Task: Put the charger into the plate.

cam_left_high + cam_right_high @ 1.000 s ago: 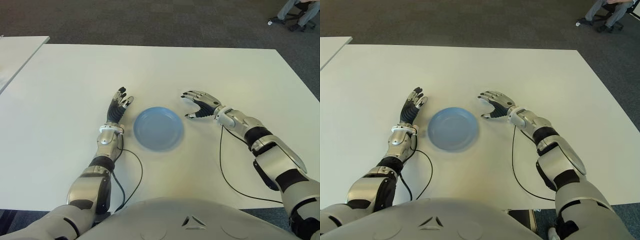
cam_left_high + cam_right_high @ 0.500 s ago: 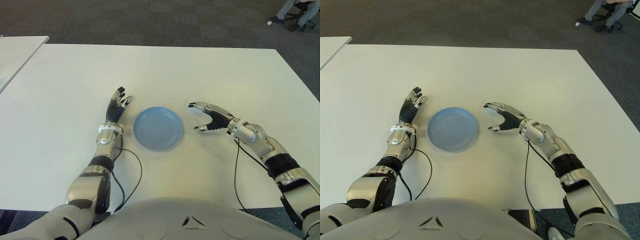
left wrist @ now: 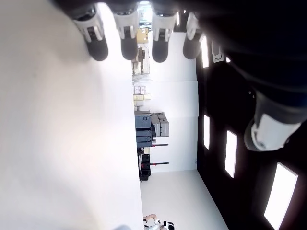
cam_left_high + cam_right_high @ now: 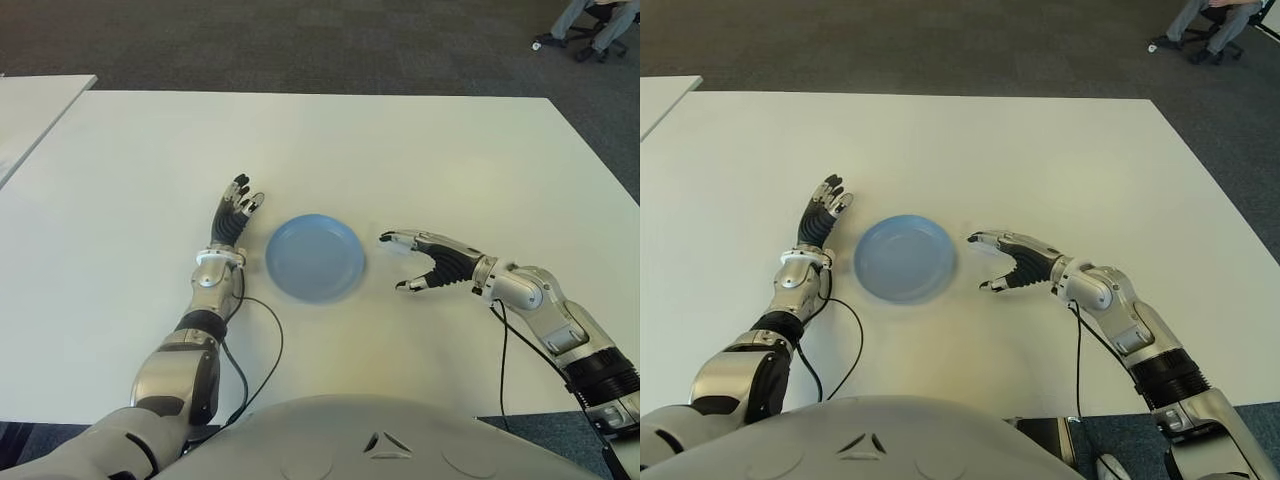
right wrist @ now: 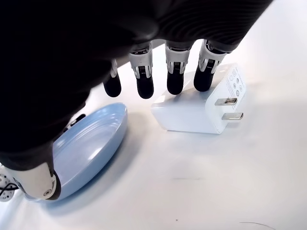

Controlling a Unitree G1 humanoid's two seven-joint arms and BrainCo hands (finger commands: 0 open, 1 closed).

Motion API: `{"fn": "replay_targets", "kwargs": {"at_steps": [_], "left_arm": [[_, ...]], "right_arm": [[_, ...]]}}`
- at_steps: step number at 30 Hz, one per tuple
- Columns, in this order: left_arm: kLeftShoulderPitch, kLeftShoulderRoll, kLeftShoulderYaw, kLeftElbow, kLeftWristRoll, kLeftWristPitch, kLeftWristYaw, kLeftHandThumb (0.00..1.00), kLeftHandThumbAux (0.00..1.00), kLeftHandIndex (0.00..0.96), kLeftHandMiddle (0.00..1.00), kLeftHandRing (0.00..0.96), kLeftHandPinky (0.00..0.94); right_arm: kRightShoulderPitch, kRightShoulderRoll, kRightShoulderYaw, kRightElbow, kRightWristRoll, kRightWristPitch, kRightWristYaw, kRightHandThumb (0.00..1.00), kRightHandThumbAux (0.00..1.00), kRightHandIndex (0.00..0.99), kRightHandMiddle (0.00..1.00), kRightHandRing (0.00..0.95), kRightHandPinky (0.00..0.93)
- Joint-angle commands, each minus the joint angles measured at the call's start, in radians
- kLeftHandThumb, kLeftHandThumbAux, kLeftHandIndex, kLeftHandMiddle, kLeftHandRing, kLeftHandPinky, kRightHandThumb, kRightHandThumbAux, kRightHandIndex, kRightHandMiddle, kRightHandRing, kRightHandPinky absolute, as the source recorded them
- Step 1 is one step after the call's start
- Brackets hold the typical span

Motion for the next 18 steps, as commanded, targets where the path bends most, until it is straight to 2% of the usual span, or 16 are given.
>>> {"fn": "replay_targets", "kwargs": {"at_steps": [1,11,15,17,18], "left_arm": [[0.059,-0.003,-0.001,0.061,0.010,0.062,0.010,0.000,0.529,0.000,0.084,0.066,0.053],[0.056,-0.001,-0.002,0.068,0.010,0.064,0.007,0.000,0.525,0.000,0.080,0.062,0.043],[0.054,-0.001,-0.003,0.069,0.011,0.068,0.007,0.000,0.524,0.000,0.076,0.059,0.043],[0.054,-0.001,-0.004,0.069,0.012,0.069,0.008,0.000,0.524,0.000,0.075,0.058,0.046],[0.053,-0.001,-0.006,0.070,0.014,0.069,0.009,0.000,0.524,0.000,0.075,0.058,0.047]], "right_arm": [[0.040,0.003,0.015,0.012,-0.026,0.022,0.058,0.002,0.562,0.000,0.000,0.000,0.000],[0.040,0.015,0.000,0.026,-0.036,-0.010,0.054,0.000,0.545,0.000,0.000,0.000,0.000],[0.044,0.030,-0.017,0.046,-0.037,-0.066,0.016,0.013,0.543,0.000,0.000,0.000,0.000],[0.046,0.040,-0.028,0.063,-0.041,-0.111,-0.015,0.023,0.536,0.000,0.000,0.000,0.000],[0.045,0.049,-0.036,0.082,-0.045,-0.160,-0.047,0.025,0.534,0.000,0.000,0.000,0.000]]}}
